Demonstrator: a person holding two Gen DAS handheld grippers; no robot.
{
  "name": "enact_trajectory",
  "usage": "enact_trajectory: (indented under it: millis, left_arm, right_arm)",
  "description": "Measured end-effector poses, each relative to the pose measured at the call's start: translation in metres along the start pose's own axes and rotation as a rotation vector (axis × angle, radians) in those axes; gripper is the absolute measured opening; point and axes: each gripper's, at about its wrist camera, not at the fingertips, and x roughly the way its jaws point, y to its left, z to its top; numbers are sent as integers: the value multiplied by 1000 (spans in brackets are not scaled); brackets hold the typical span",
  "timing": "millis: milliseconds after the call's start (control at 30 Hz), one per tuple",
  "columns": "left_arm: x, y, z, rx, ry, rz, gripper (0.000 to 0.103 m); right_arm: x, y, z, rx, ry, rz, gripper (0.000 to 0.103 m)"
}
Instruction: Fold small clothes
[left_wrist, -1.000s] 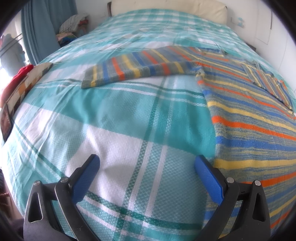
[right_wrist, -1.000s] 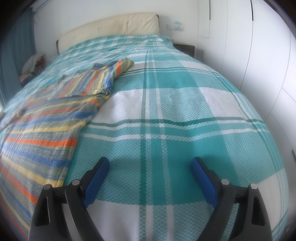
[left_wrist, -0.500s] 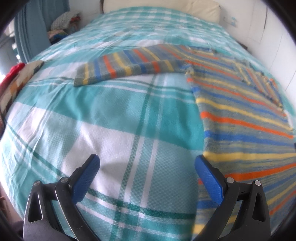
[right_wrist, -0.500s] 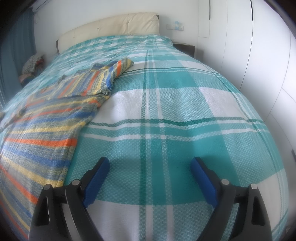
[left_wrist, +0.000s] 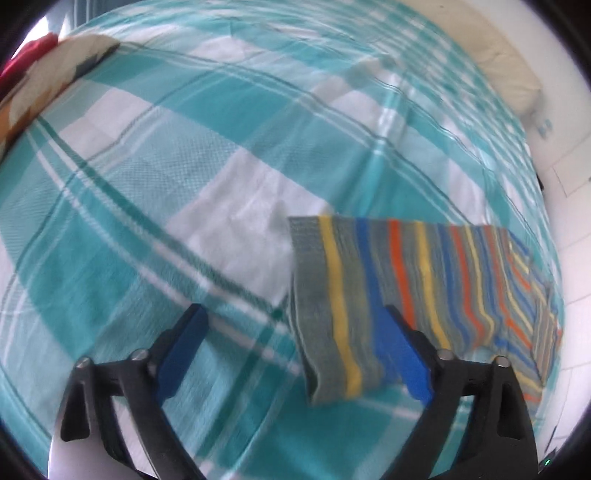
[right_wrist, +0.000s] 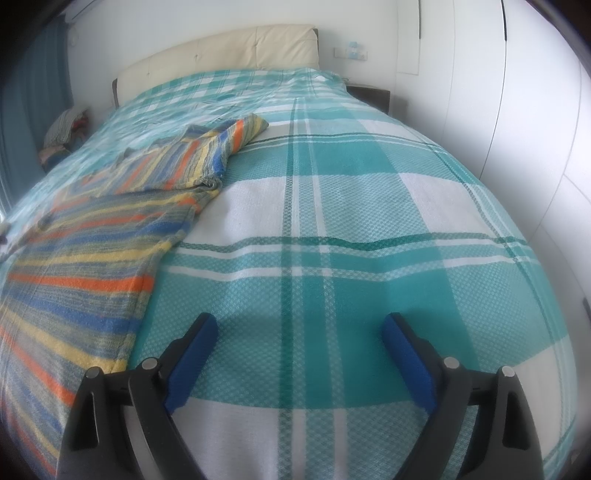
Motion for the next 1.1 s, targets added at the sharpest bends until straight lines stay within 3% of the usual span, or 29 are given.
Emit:
enact_trajectory:
  millis: [67,100,167,267,467,667,700,767,800,833,1000,1100]
  left_arm:
    - [3,-9,2,18,-5,-4,53]
    - [4,-15,4,30,11,-19,2]
    - [0,-24,8,34,31,-47,4]
    - [-34,-61,17,105,-31,-58,3]
    - [-118,-229,-2,408,-146,-237,4]
    - [-116,-385,-51,609,-130,-404,4]
    - [-108,-405,-61,633,-126,-419,11]
    - [-81,-437,-77,667,-74,-357,47]
    - [-73,-439,-82,657,-63,-306,76]
    - [-69,-436,-85,638,-81,-272,79]
    - [-64,-360,-69,535,-84,-225,80]
    - [-65,-305,-66,552,-93,-123,80]
  right_arm:
    - [0,0,0,0,0,0,91]
    - [0,0,0,0,1,0,91]
    - [0,0,0,0,1,0,91]
    - [0,1,-1,0,2,0,91]
    - [3,3,-3,-4,7,3,92]
    - [3,3,-4,-4,8,5,93]
    - [3,3,-4,-4,8,5,93]
    - [3,3,-4,-3,8,6,93]
    - [3,3,-4,-2,8,7,93]
    - [2,4,-5,-2,7,7,93]
    - [2,3,-5,0,11,15,94]
    - [3,3,-2,-5,16,12,94]
